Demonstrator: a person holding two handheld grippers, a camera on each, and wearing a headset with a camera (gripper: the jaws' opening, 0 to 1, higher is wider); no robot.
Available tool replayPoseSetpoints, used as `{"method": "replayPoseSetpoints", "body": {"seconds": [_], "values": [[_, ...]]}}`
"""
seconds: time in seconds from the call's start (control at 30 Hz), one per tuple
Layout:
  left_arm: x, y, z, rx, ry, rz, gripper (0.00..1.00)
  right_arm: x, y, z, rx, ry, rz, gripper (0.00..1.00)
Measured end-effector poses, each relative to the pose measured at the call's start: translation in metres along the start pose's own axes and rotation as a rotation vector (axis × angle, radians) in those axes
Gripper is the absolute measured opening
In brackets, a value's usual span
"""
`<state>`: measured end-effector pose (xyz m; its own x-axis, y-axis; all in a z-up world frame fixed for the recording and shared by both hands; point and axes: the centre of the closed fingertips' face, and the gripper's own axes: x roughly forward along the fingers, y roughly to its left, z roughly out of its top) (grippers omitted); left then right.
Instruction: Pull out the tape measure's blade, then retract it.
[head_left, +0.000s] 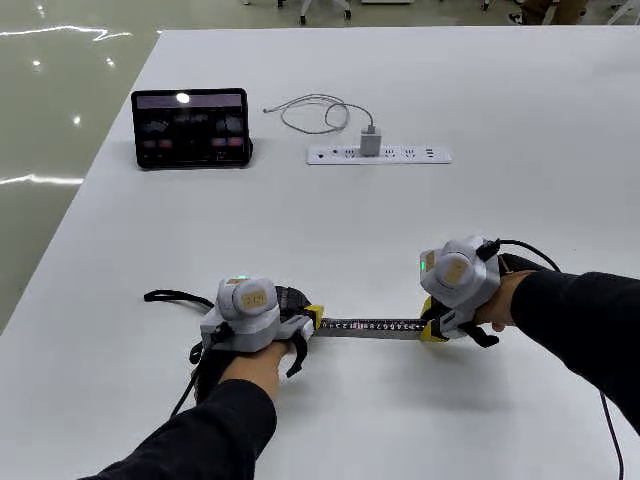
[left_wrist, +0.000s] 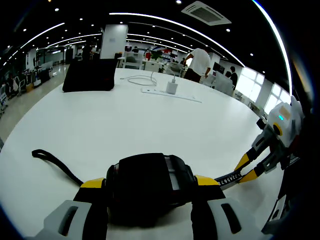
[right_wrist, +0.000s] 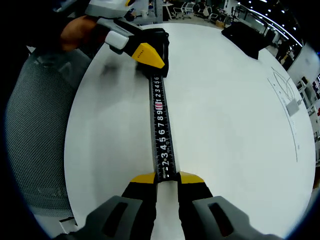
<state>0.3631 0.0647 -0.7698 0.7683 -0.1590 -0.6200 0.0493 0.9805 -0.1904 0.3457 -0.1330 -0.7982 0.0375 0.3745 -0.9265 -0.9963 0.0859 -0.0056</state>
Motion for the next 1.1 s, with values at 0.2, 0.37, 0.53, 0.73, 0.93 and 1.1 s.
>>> {"method": "replayPoseSetpoints", "body": {"seconds": [0.2,0.37,0.53,0.73,0.93,1.1], "values": [[0.000,0.000,0.000,-0.001,0.001,0.002,0.63,0.002,0.001,0.005,-0.005,-0.004,0.001,0.11],[0.001,0.000,0.000,-0.002,0.002,0.003,0.63,0.003,0.000,0.008,-0.005,-0.006,0.002,0.11],[0.000,0.000,0.000,-0.003,-0.007,0.009,0.63,0.003,0.001,0.011,0.011,-0.019,-0.005,0.11],[0.000,0.000,0.000,-0.007,-0.003,0.008,0.63,0.005,0.001,0.015,0.006,-0.021,-0.006,0.11],[0.000,0.000,0.000,-0.008,0.000,0.007,0.63,0.007,0.001,0.020,0.005,-0.023,-0.006,0.11],[0.000,0.000,0.000,-0.010,0.003,0.007,0.63,0.008,0.001,0.022,0.017,-0.032,-0.011,0.11]]}}
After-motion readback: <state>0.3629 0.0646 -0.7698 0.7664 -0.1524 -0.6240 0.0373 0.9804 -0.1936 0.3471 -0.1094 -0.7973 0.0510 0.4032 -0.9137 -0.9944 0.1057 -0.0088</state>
